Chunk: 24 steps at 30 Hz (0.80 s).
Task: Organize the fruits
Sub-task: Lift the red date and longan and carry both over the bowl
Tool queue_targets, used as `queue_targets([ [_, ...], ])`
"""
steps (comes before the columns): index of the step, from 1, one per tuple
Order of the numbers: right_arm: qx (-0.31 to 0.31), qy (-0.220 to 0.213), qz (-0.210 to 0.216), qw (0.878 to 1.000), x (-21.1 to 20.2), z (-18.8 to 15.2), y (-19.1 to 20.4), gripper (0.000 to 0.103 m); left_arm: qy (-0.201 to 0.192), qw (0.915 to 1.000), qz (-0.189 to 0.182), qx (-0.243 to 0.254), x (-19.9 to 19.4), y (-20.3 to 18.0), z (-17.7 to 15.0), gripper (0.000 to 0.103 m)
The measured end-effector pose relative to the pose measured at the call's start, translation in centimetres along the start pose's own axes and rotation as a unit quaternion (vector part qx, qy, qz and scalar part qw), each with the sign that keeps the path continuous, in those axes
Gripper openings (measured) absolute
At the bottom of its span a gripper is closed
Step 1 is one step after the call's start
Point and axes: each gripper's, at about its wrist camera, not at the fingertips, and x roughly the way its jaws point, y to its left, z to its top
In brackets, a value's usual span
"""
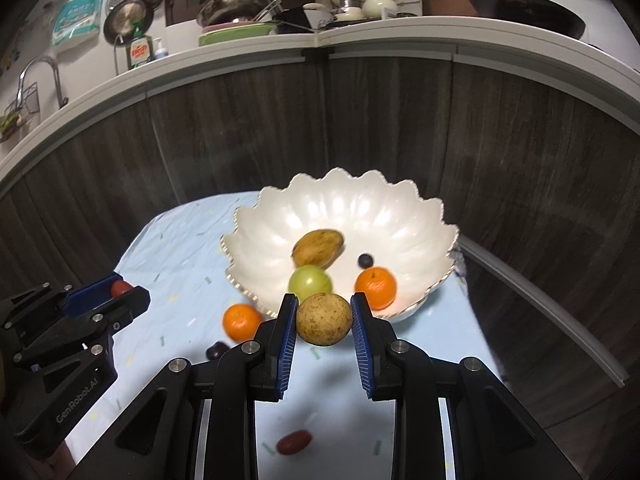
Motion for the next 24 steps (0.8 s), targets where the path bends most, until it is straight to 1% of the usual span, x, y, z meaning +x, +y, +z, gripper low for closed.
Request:
queue_targets([
  [10,0.009,-0.017,-0.013,1.000,0.2,2.3,-2.0,0.028,-0.015,0.9998,-0.008,0.007,0.7,-1.3,2.8,0.028],
  [24,0.016,-0.021,-0.027,0.999,2.0,3.8,-3.9,0.028,-0.025,0.9995,-0.008,0.015,3.2,-2.2,5.5,0.028],
])
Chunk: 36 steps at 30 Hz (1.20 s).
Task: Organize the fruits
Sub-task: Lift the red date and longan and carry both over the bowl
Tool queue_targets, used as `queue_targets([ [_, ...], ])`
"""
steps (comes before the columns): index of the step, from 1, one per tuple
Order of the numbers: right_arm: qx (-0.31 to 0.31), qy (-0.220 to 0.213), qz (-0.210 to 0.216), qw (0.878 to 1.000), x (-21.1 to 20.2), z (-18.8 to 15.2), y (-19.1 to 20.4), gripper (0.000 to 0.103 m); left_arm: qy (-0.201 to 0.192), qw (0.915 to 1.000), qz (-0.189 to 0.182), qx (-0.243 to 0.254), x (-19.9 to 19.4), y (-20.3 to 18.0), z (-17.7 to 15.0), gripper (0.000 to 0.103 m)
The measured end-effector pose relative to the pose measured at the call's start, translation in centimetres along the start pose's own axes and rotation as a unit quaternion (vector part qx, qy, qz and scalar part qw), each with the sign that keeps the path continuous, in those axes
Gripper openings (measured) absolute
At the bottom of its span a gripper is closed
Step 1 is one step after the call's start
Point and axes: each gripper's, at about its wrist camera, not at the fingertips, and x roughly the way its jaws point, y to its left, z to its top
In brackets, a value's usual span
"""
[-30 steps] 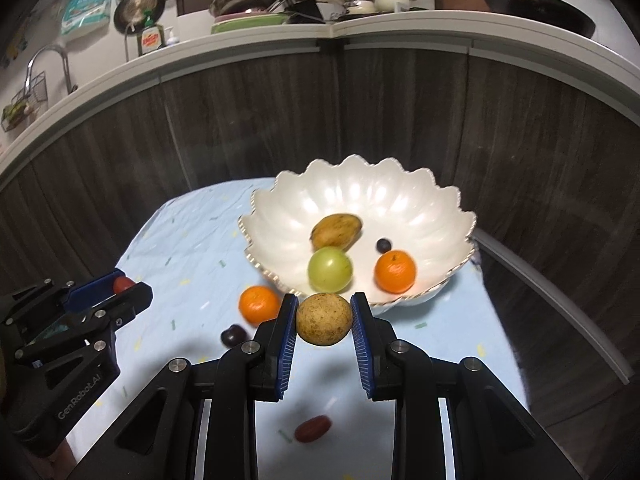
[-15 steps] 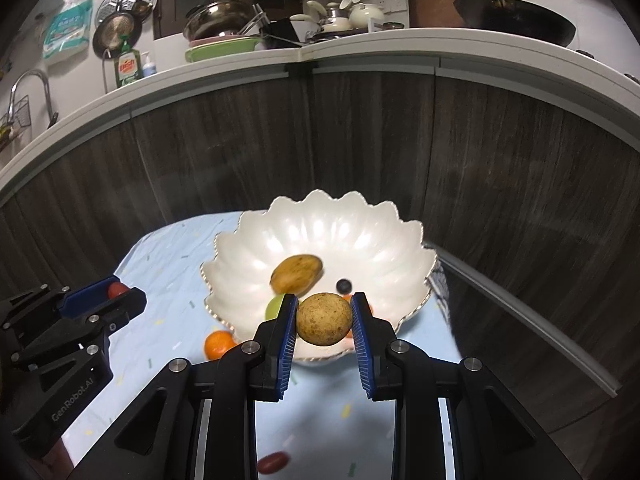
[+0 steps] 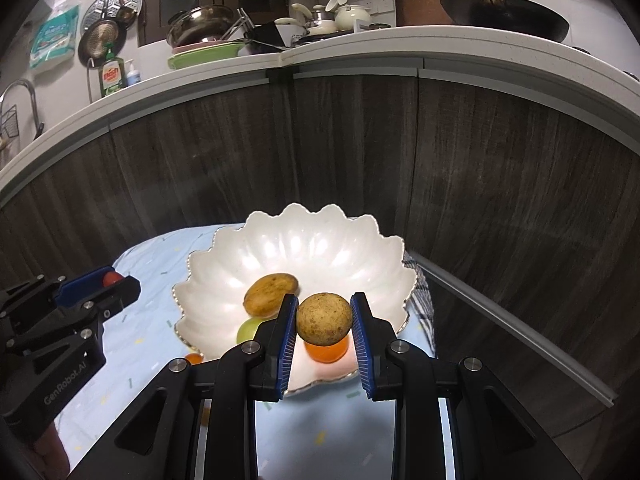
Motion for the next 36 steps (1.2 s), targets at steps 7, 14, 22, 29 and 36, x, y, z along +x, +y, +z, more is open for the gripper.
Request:
queue_targets([
  [7,0.000,-0.006,-0.005,1.000,0.6,0.6,-0.3,0.028,-0.006,1.0000,0.000,0.005,1.1,-0.2,1.0,0.028],
  [14,0.002,-0.010,-0.010,1.000,1.4,1.3,-0.9,0.028,-0.010,0.9999,0.000,0.011,1.9,-0.4,1.9,0.028],
  [22,0.002,-0.010,-0.020,1.000,2.7,2.0,-1.6,0.028,-0.012,0.9998,-0.002,0.015,3.5,-0.5,2.7,0.028],
  [29,0.000,0.003,-0.027,1.000,4.5,2.3,-2.0,0.028,-0.007,0.9998,0.000,0.017,5.3,-0.2,3.0,0.028],
  [36,0.001,0.022,-0.033,0.999,6.6,2.4,-2.3,0.028,0.003,0.9999,0.002,0.013,7.4,0.3,3.2,0.028],
])
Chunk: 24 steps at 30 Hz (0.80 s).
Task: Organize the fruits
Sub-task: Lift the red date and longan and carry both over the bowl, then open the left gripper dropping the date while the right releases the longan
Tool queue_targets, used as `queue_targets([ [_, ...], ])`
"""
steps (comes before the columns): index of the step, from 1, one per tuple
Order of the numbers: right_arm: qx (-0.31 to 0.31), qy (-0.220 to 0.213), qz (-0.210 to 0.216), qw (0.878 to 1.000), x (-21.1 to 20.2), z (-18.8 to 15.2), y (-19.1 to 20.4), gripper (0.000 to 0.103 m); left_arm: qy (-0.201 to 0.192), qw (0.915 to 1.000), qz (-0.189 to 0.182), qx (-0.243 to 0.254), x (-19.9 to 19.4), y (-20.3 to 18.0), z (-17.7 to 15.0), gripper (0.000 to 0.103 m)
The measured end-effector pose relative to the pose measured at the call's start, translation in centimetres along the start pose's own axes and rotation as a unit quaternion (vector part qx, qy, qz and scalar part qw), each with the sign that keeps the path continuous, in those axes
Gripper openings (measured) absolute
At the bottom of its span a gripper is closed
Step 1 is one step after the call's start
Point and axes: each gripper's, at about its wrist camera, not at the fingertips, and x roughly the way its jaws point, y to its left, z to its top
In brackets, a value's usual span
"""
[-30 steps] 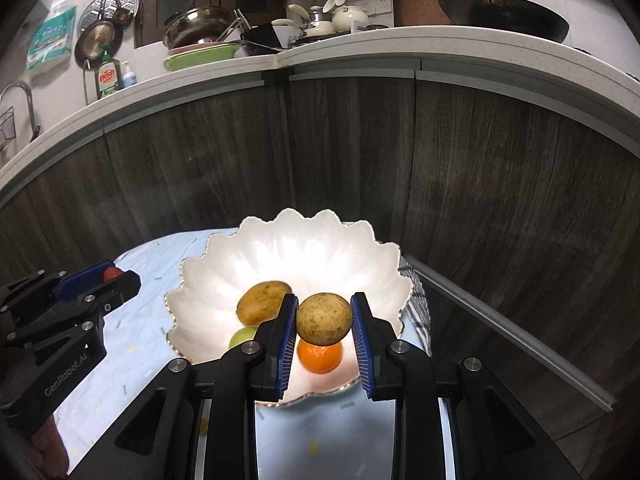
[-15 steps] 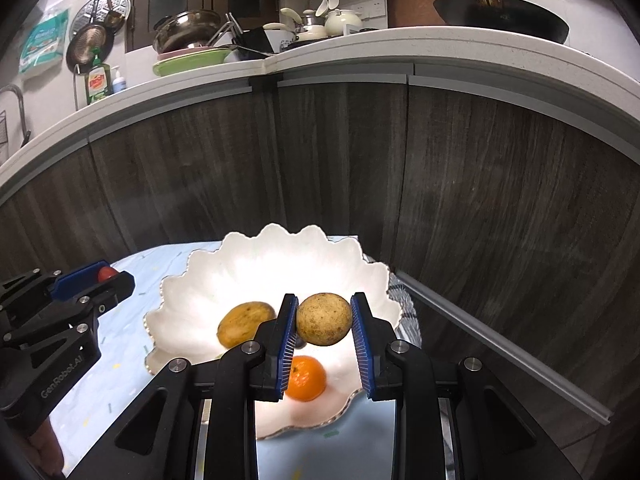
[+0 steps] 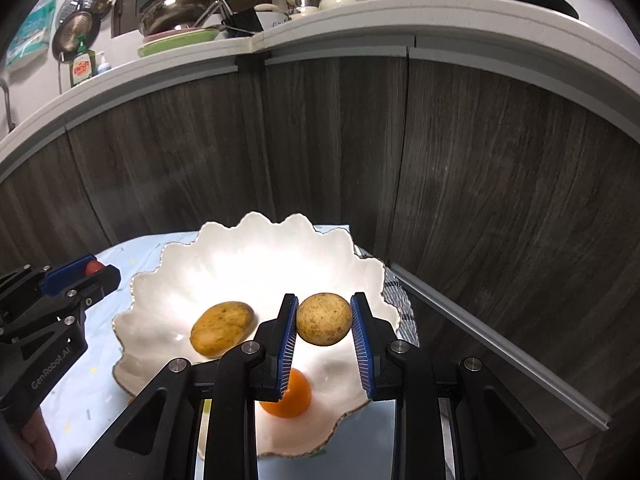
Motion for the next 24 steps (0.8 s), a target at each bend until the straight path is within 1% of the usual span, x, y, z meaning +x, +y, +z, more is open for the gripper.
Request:
queue_targets([
  [9,0.000,0.027,-0.007,1.000,2.4,0.2,-0.2,0.028,0.028,0.9995,-0.014,-0.004,2.6,0.3,-0.2,0.029],
  [16,0.004,0.043,-0.013,0.999,3.5,0.0,-0.4,0.028,0.041,0.9989,-0.021,-0.004,3.4,0.3,-0.3,0.029],
  [18,0.003,0.044,-0.014,0.999,3.6,0.0,-0.5,0.028,0.045,0.9987,-0.022,-0.005,3.4,0.3,-0.4,0.035],
  [20,0.002,0.041,-0.013,0.999,3.5,0.0,-0.4,0.028,0.045,0.9988,-0.020,-0.003,3.4,0.3,-0.4,0.049],
  [22,-0.001,0.041,-0.013,0.999,3.5,0.1,-0.3,0.030,0.045,0.9988,-0.018,0.000,3.4,0.3,-0.5,0.053],
  [23,-0.002,0.040,-0.015,0.999,3.4,0.1,-0.3,0.034,0.046,0.9988,-0.017,0.001,3.4,0.2,-0.5,0.055],
  [24,-0.001,0.038,-0.017,0.999,3.3,0.2,-0.2,0.044,0.047,0.9988,-0.016,0.001,3.5,0.2,-0.5,0.056],
])
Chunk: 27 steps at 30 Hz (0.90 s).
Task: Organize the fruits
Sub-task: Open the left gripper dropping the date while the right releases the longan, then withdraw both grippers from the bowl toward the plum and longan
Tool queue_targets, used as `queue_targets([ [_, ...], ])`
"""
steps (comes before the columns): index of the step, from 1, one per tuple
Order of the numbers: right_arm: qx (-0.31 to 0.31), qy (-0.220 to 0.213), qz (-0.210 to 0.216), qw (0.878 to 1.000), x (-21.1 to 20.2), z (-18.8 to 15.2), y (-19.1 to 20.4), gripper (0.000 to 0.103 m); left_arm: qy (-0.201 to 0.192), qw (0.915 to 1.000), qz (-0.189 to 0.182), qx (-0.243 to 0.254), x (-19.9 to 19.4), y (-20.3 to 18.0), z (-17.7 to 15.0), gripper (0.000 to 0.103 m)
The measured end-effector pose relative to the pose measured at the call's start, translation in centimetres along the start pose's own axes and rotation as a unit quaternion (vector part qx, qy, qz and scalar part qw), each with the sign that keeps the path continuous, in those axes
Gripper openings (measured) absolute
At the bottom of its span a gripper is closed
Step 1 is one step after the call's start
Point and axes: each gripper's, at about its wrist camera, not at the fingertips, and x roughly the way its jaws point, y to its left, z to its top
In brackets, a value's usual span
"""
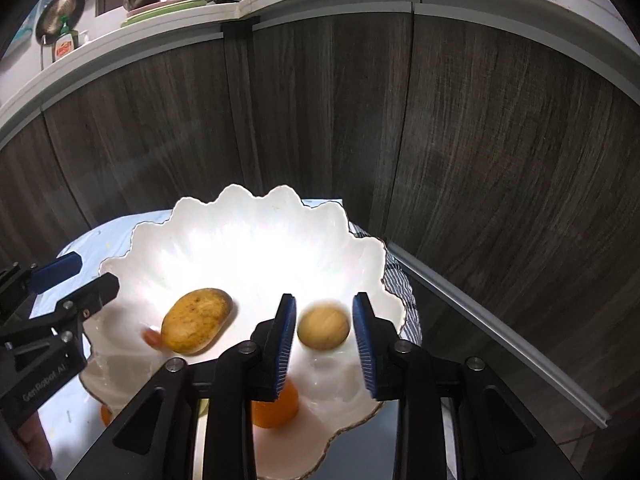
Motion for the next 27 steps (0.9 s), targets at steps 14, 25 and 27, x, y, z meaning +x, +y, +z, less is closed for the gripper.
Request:
queue_targets([
  [14,0.003,-0.033,-0.004,0.999,-2.5,0.4,0.3,0.079,-0.025,0.9996,0.009,-0.003,-2.0,0.6,0.5,0.082],
  [25,0.003,-0.044,0.000,0.999,-4.4,0.3,1.0,0.079,-0.038,0.9991,0.017,0.005,-4.0,0.9,0.5,0.085],
  [27,0.003,-0.045,0.000,0.999,-4.7,0.2,1.1,0.079,-0.042,0.9989,0.019,0.007,-4.5,1.1,0.4,0.085],
])
